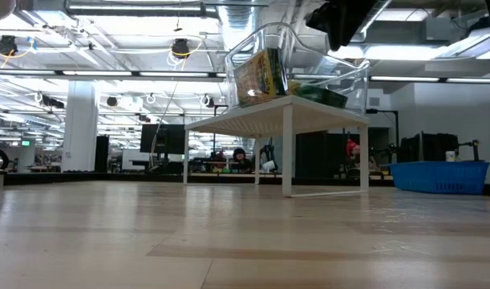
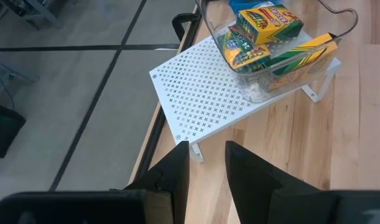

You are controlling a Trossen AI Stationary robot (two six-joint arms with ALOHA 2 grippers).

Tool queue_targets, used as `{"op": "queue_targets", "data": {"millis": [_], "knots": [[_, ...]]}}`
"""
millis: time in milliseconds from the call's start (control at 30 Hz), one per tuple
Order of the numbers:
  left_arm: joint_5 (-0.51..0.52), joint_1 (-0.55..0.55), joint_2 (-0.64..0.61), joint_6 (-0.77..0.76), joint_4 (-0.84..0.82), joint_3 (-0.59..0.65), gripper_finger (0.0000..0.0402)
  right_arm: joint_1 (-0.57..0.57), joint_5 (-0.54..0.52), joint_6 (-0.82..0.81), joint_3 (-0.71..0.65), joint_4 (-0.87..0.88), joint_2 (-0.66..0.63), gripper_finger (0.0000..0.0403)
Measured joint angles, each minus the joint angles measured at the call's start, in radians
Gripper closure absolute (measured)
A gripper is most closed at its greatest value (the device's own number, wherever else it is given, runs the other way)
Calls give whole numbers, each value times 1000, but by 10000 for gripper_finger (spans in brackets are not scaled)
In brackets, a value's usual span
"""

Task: Pick & Place Office Desk Supplies
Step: Put the transparent bin on the shelf

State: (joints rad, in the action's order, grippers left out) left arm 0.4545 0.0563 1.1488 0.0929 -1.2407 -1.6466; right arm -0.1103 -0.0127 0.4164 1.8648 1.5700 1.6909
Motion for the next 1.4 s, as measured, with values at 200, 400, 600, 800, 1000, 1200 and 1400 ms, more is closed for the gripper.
{"op": "queue_targets", "data": {"millis": [200,400,600,800,1000,1200,1400], "knots": [[0,0,0,-3,0,0,309,48,11,-75,-6,0,-25,308],[0,0,0,0,0,0,309,103,-11,-111,-5,1,-47,364],[0,0,0,0,0,0,309,97,1,-109,-71,1,-46,398],[0,0,0,0,0,0,309,76,20,-83,-240,-53,-90,401],[0,0,0,-1,0,0,309,62,-14,-47,-287,-105,-101,402],[0,0,0,-8,0,0,309,12,-37,17,-286,-166,-99,402],[0,0,0,-23,-1,0,309,-28,-72,80,-287,-185,-99,403]]}}
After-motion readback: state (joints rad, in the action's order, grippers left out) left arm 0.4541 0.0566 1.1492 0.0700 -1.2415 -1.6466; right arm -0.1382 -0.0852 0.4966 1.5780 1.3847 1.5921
